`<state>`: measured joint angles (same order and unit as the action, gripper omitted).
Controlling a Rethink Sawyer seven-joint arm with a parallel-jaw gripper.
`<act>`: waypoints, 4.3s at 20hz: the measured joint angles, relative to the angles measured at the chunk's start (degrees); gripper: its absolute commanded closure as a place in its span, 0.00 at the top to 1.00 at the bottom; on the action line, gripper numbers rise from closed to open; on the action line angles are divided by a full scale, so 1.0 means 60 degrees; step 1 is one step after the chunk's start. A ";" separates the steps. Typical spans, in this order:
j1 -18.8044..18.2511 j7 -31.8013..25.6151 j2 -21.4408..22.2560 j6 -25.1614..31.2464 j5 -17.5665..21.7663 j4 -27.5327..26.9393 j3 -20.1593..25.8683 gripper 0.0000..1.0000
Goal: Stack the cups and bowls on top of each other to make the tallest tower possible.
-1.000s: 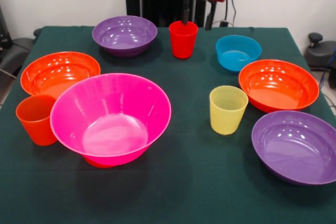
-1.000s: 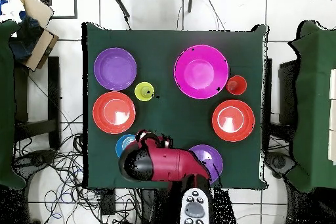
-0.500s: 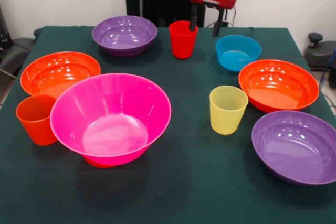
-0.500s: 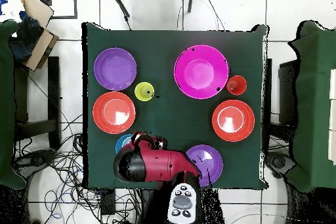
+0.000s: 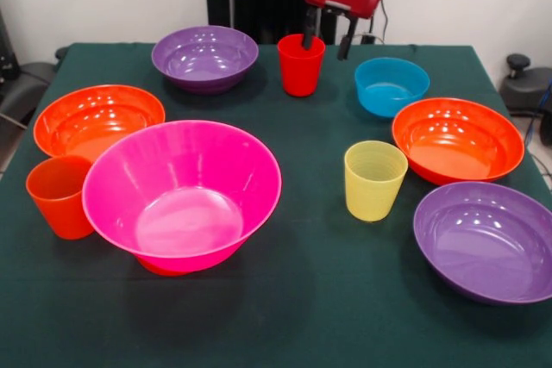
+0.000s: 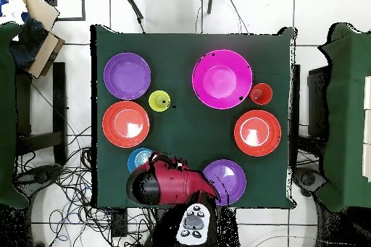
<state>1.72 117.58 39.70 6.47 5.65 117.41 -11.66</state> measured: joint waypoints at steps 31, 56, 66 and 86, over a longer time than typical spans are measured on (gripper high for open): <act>-0.0401 0.0000 -0.0856 -0.1184 -0.0012 0.0664 0.0170 1.00; 0.0447 0.0000 -0.0825 -0.1182 -0.0585 0.0835 -0.0007 1.00; 0.0552 0.0000 -0.0804 -0.1174 -0.0690 0.0836 -0.0441 1.00; 0.0107 0.0000 -0.0743 -0.0981 -0.0690 0.0866 -0.0153 1.00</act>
<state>2.36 117.58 35.24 0.58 1.51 122.61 -12.57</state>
